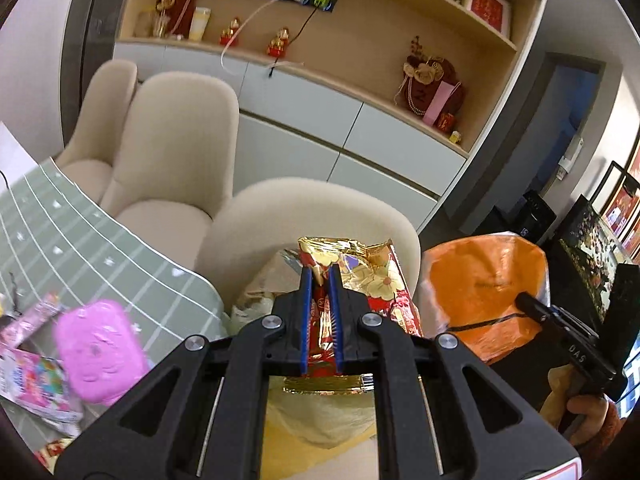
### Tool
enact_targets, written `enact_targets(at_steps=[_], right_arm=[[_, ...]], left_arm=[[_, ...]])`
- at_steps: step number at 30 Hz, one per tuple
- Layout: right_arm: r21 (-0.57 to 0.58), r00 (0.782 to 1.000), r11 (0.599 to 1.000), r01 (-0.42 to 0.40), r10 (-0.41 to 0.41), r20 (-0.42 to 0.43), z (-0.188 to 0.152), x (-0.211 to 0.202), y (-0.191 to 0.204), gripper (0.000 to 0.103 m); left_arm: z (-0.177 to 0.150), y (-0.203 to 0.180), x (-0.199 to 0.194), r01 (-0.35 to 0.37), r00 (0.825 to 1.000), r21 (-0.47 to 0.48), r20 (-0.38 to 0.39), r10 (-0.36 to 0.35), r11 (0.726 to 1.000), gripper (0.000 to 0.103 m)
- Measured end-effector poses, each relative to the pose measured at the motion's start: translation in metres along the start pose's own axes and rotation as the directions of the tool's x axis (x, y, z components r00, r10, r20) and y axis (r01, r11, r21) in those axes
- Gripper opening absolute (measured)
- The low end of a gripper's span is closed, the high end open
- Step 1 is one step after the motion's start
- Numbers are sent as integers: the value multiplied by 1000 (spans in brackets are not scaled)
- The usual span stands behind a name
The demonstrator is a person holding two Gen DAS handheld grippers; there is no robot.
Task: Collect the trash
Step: 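Carry the red-gold wrapper and orange bag to the yellow-bagged bin and release both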
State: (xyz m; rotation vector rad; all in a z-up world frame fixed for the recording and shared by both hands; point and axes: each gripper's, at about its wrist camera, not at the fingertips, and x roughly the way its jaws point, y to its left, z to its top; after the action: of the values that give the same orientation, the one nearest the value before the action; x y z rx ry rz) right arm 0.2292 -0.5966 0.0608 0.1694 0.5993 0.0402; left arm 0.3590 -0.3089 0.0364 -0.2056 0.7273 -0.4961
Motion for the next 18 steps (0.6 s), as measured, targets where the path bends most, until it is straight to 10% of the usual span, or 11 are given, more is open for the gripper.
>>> enact_targets(at_steps=[11,18], right_arm=[[75,998,996,55,-55,-1,-2,12,-52,14],[90,999,995,32,-33,1,3,25,-52,14]], left_arm=[[-15,-13,103,-6,986,7,-164,7,1000,9],[-18,-1,107,12,982,-91,-189,-29,996,35]])
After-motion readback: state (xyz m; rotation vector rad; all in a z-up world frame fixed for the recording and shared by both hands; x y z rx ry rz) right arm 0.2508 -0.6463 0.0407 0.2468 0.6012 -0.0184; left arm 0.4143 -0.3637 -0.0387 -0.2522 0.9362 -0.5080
